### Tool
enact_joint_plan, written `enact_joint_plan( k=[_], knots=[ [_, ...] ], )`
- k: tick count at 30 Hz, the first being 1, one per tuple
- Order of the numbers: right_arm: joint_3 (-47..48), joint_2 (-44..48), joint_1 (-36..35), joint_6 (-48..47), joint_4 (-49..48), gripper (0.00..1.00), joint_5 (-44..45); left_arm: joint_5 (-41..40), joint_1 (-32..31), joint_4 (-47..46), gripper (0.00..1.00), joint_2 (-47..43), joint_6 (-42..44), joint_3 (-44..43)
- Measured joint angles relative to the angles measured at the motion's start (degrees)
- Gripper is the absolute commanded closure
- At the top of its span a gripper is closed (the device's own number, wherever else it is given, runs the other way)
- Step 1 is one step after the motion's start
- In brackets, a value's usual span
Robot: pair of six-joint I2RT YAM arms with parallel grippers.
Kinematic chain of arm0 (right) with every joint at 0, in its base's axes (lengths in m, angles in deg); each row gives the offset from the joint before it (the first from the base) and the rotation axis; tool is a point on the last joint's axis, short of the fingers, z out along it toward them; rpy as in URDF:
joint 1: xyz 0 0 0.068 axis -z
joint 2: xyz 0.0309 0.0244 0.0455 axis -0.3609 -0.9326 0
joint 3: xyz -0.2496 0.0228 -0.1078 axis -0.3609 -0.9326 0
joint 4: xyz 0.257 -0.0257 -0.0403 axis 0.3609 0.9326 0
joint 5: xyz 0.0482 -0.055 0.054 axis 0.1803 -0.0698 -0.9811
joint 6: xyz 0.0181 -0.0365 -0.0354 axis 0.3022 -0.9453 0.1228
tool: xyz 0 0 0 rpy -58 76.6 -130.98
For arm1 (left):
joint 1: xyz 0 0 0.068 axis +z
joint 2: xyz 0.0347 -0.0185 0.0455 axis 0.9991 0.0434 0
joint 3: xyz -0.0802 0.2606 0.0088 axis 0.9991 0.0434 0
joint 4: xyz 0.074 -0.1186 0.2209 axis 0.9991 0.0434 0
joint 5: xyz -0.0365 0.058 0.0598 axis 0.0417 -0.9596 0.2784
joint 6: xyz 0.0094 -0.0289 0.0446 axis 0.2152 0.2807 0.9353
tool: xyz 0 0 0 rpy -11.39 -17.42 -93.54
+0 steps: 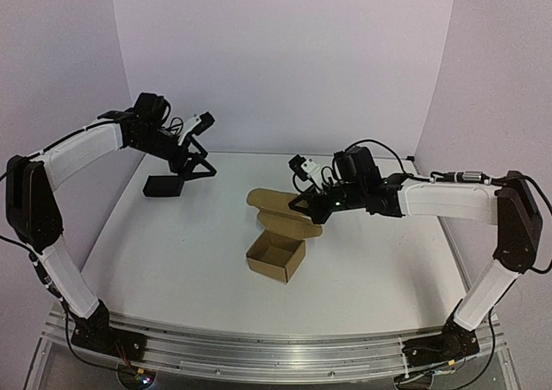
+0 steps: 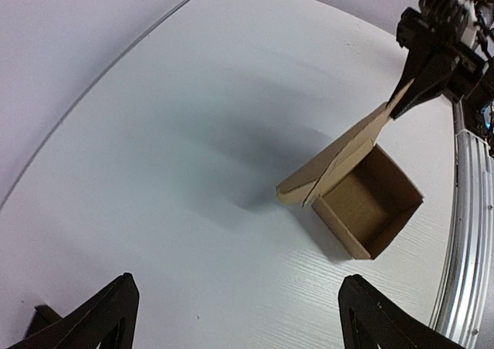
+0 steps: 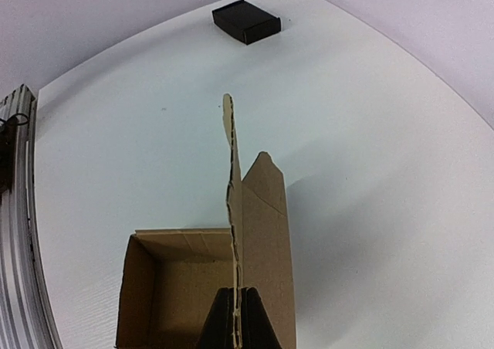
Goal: Fold the paper box
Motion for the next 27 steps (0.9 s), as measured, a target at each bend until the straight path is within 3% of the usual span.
enact_joint_plan(
  k=[3, 8, 19, 27],
  knots=[
    [-2.5, 1.4, 0.0, 1.2, -3.1, 1.0, -0.8, 4.6, 2.8, -9.4, 0.1, -4.5, -2.0, 14.7],
    [-5.8, 4.0, 0.0, 4.0, -7.1, 1.0, -1.3, 11.2, 0.0, -24.9, 0.08, -5.2, -7.1, 31.8],
    [-9.4, 5.6, 0.0, 13.2, -15.0, 1.0, -4.3, 11.3, -5.4, -54.5, 0.05, -3.2, -15.1, 40.3],
    [-10.8, 5.6, 0.1, 16.8, -17.9, 1.0, -7.7, 13.8, -6.1, -61.4, 0.14, -0.4, -16.9, 41.8]
  ],
)
